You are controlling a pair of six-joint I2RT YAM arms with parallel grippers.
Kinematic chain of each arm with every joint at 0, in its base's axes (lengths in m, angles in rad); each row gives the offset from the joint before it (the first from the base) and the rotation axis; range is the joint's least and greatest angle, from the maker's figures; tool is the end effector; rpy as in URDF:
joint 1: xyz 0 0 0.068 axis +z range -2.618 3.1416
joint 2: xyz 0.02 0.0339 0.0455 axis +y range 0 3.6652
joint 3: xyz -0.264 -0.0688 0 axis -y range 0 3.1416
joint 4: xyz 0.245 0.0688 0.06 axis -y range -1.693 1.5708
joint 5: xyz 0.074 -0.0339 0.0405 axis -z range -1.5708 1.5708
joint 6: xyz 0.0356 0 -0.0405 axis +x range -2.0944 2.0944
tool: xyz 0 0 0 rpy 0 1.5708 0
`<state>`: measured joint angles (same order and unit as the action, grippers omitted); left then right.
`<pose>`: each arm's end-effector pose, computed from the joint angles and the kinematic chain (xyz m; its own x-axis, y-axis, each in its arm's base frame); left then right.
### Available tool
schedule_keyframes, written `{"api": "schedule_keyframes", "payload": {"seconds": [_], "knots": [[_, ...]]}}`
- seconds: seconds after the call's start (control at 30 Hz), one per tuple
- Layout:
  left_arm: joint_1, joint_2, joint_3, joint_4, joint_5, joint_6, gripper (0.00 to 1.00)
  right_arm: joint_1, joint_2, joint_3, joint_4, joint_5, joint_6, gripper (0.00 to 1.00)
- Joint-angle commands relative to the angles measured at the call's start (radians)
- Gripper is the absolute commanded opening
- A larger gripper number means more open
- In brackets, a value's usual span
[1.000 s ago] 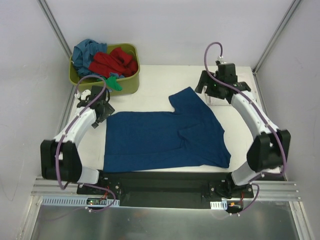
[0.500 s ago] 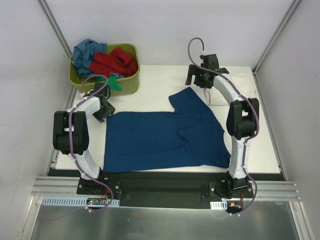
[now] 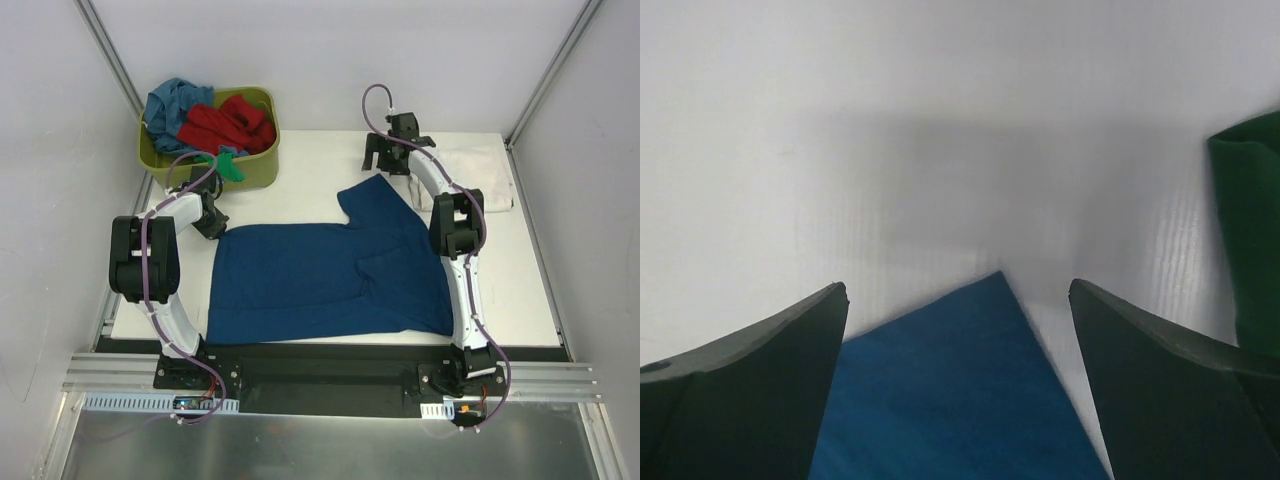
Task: Fold and stack the t-shirts
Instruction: Grap the side of the flattened tshirt furthest away from the robot with both arms
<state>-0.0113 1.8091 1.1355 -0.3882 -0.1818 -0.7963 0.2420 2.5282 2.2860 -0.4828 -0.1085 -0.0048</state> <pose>0.3644 0.0023 0.1689 -0.5556 -0.6968 -0.4536 -0.6780 0.6955 -0.2379 0.5525 0.1403 0.1924 -0.6423 -0.1635 -0.7488 -0.3200 0.9450 0.0682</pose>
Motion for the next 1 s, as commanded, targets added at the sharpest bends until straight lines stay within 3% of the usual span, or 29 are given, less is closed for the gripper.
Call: {"api": "schedule_keyframes", "payload": {"seconds": [0.0, 0.13, 0.23, 0.27, 0.43, 0.47, 0.67, 0.8, 0.97], "knots": [[0.004, 0.006, -0.014, 0.009, 0.05, 0.014, 0.0, 0.02, 0.027, 0.075, -0.029, 0.003, 0.002, 0.97], [0.004, -0.014, -0.028, 0.009, 0.058, 0.022, 0.0, 0.033, 0.037, 0.07, -0.073, -0.014, 0.031, 0.99], [0.004, -0.022, -0.033, 0.012, 0.067, 0.025, 0.0, 0.036, 0.03, 0.052, -0.091, -0.016, 0.035, 0.88], [0.004, -0.024, -0.034, 0.012, 0.068, 0.026, 0.0, 0.037, 0.03, 0.055, -0.097, -0.013, 0.032, 0.79], [0.004, -0.037, -0.037, 0.015, 0.071, 0.032, 0.0, 0.062, 0.021, 0.053, -0.166, 0.087, 0.012, 0.56], [0.004, -0.039, -0.037, 0.015, 0.074, 0.035, 0.0, 0.063, 0.02, 0.053, -0.172, 0.102, 0.012, 0.45], [0.002, -0.066, -0.043, 0.025, 0.093, 0.049, 0.0, 0.066, -0.012, 0.035, -0.166, 0.172, -0.013, 0.0], [-0.003, -0.103, -0.062, 0.043, 0.107, 0.069, 0.0, 0.075, -0.118, -0.08, -0.028, 0.002, -0.072, 0.0], [-0.015, -0.181, -0.128, 0.084, 0.125, 0.091, 0.0, 0.1, -0.351, -0.351, 0.076, -0.025, -0.126, 0.0]]}}
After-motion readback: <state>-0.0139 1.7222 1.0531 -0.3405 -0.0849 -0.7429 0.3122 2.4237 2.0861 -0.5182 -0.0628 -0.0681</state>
